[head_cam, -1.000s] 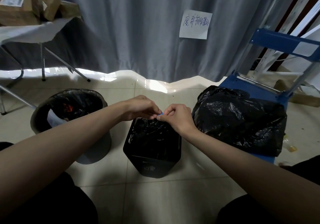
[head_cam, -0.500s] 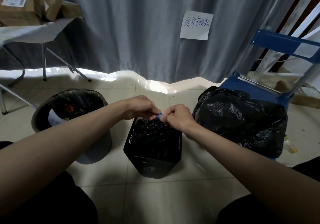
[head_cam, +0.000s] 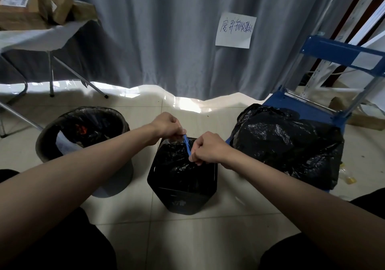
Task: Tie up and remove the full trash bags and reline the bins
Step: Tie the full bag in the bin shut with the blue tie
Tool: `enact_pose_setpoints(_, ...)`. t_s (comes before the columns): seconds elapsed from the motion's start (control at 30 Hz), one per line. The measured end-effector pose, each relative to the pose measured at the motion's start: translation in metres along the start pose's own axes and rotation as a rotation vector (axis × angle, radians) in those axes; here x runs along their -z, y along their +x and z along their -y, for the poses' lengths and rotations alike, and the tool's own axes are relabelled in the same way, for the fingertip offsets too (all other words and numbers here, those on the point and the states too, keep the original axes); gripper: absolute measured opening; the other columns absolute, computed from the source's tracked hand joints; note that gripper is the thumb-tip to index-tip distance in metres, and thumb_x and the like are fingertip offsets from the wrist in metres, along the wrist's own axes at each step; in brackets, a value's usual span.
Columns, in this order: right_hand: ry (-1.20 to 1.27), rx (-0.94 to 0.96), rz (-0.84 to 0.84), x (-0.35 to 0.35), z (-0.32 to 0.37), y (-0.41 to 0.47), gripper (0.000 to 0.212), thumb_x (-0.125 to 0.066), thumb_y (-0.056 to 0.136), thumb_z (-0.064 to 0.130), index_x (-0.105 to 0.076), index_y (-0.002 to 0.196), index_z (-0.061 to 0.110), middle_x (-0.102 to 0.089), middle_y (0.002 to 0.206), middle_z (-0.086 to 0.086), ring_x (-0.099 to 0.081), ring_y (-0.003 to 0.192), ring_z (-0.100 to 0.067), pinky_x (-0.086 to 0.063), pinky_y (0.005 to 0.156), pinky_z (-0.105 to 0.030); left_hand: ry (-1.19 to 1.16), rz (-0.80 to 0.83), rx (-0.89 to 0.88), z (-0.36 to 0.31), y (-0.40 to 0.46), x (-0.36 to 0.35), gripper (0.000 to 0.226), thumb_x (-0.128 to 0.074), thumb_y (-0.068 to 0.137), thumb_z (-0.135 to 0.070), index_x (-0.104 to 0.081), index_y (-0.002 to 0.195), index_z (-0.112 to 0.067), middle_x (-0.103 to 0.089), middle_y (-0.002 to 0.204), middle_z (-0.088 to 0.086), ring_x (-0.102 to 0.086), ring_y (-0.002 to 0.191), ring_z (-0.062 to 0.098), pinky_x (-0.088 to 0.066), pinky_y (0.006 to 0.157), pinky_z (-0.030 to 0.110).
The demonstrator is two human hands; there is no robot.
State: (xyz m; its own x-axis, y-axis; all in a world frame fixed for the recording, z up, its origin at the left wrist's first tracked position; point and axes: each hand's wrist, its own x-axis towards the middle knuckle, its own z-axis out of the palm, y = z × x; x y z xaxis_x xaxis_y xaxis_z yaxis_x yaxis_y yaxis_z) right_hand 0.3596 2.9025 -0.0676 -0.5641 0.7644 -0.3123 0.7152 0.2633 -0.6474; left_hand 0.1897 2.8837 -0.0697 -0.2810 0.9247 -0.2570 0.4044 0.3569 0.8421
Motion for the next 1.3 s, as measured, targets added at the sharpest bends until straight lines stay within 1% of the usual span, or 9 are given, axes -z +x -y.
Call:
enact_pose_setpoints(0.13,0.049,-0.003,0.028,0.003,-0.003,-0.003,0.012,-0.078,0.079,0.008,-0.075,0.083,-0.003,-0.071,0.069,-0.010,-0.064,0.057,-0.013,-0.046,0.051,-0.015,0.009,-0.058,-0.032,0.002,0.001,-0.004,0.023,-0.073,0.084,-0.003,-0.062,0.065,-0.006,-0.064,0.057,0.004,-0.059,0.041,0.003,-0.046,0.045,0.015)
enact_pose_setpoints(0.37,0.130,-0.031,0.041,0.020,-0.012,0.011,0.021,-0.076,0.086,0.030,-0.069,0.084,0.011,-0.071,0.071,-0.004,-0.065,0.056,-0.013,-0.049,0.048,-0.021,0.056,-0.021,-0.040,-0.002,0.004,0.017,0.026,-0.081,0.076,-0.006,-0.062,0.093,-0.003,-0.068,0.084,0.016,-0.063,0.064,0.021,-0.054,0.052,0.024)
enact_pose_setpoints(0.43,0.046,-0.051,-0.065,0.021,-0.019,0.019,0.003,-0.068,0.089,0.013,-0.066,0.091,0.011,-0.071,0.075,-0.008,-0.067,0.058,-0.018,-0.056,0.054,-0.028,0.208,0.038,-0.042,-0.003,0.001,0.024,0.021,-0.072,0.078,0.003,-0.062,0.095,-0.006,-0.069,0.094,0.021,-0.063,0.067,0.020,-0.051,0.048,0.020)
enact_pose_setpoints(0.57,-0.263,0.001,-0.026,0.007,-0.033,0.033,0.047,-0.063,0.081,0.001,-0.061,0.122,0.024,-0.066,0.104,-0.006,-0.068,0.090,-0.030,-0.058,0.072,-0.037,0.610,0.375,0.014,-0.004,-0.013,0.020,0.038,-0.075,0.075,0.001,-0.067,0.110,-0.013,-0.063,0.104,0.004,-0.057,0.072,0.015,-0.051,0.054,0.021)
enact_pose_setpoints(0.63,-0.385,0.054,0.001,-0.003,-0.036,0.036,0.051,-0.068,0.081,0.008,-0.058,0.127,0.027,-0.056,0.119,-0.009,-0.058,0.106,-0.031,-0.050,0.077,-0.032,0.822,0.383,-0.005,0.004,-0.016,0.009,0.048,-0.084,0.069,-0.015,-0.066,0.114,-0.017,-0.060,0.105,0.001,-0.059,0.080,0.019,-0.053,0.063,0.028)
enact_pose_setpoints(0.7,-0.404,0.077,0.011,-0.010,-0.035,0.038,0.031,-0.067,0.083,0.014,-0.060,0.109,0.029,-0.055,0.119,-0.010,-0.056,0.104,-0.030,-0.045,0.078,-0.031,0.956,0.277,-0.104,0.015,-0.017,0.000,0.035,-0.085,0.069,-0.026,-0.068,0.099,-0.019,-0.056,0.105,0.003,-0.059,0.089,0.024,-0.050,0.073,0.031)
enact_pose_setpoints(0.8,-0.388,0.090,-0.020,-0.015,-0.031,0.040,0.015,-0.058,0.086,0.011,-0.054,0.088,0.025,-0.060,0.111,-0.009,-0.057,0.097,-0.029,-0.043,0.075,-0.031,0.896,0.129,-0.209,0.024,-0.018,-0.005,0.006,-0.068,0.081,-0.017,-0.066,0.085,-0.015,-0.050,0.105,0.006,-0.059,0.094,0.030,-0.042,0.074,0.029)
enact_pose_setpoints(0.97,-0.292,0.013,-0.094,-0.010,-0.030,0.043,0.018,-0.044,0.090,0.004,-0.055,0.100,0.014,-0.063,0.099,-0.010,-0.061,0.086,-0.029,-0.052,0.075,-0.035,0.669,0.002,-0.248,0.014,-0.012,0.006,0.013,-0.060,0.082,-0.006,-0.069,0.085,-0.015,-0.069,0.099,0.007,-0.062,0.096,0.026,-0.046,0.078,0.029)
enact_pose_setpoints(1.3,-0.082,0.034,-0.253,0.011,-0.015,0.033,0.028,-0.036,0.080,0.003,-0.055,0.098,0.013,-0.065,0.086,-0.013,-0.065,0.082,-0.037,-0.057,0.079,-0.049,0.470,-0.122,-0.307,-0.013,-0.019,0.013,0.016,-0.056,0.080,-0.002,-0.065,0.075,-0.015,-0.069,0.085,0.003,-0.060,0.079,0.018,-0.045,0.070,0.025)
